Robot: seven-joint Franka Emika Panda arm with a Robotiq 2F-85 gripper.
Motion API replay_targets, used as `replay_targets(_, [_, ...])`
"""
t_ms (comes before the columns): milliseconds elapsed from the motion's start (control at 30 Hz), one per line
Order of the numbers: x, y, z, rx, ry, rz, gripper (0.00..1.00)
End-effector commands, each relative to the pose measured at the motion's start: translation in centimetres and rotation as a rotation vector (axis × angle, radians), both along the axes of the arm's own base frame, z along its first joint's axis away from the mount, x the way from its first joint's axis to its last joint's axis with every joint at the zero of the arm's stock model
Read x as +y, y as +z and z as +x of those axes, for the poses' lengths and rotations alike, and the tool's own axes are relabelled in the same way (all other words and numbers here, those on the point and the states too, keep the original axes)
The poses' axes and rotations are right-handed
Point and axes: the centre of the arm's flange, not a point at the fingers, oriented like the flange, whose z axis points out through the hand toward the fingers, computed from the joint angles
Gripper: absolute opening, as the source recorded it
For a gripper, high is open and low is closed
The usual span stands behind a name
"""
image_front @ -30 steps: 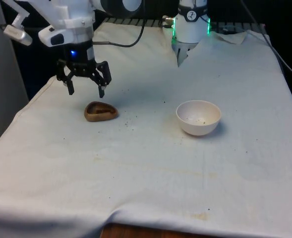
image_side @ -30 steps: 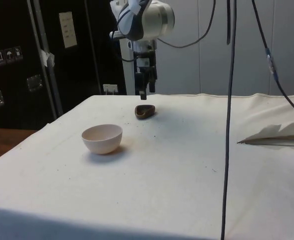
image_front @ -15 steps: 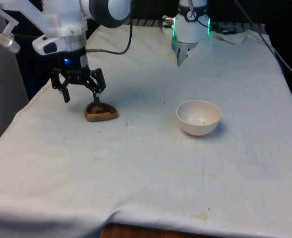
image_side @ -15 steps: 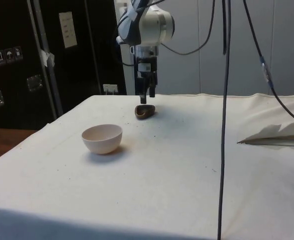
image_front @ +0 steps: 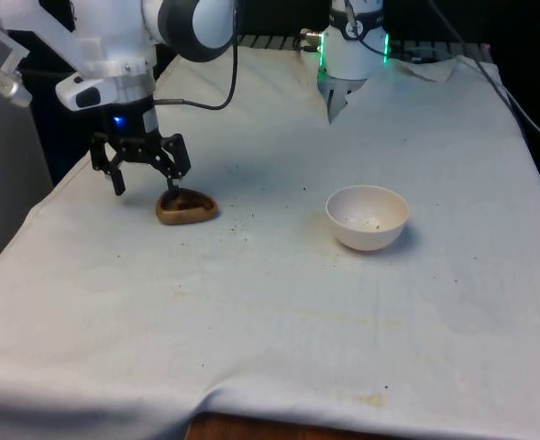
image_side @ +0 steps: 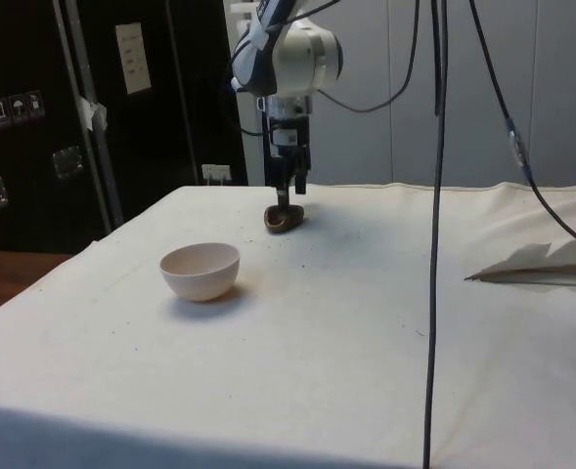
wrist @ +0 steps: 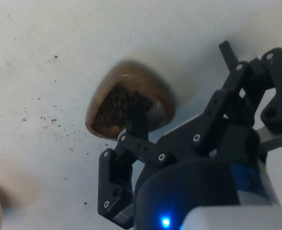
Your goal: Pour the coffee beans from the cup into the bowl.
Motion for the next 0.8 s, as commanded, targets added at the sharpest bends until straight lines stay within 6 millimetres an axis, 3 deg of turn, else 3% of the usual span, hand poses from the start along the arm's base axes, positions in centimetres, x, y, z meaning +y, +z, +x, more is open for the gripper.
replay_targets(0, [-0.17, -0.23, 0.17, -0.003, 0.0, 0.002, 1.0])
replay_targets(767, [-0.07, -1.12, 0.66, 0.005, 0.006, -0.008, 1.0])
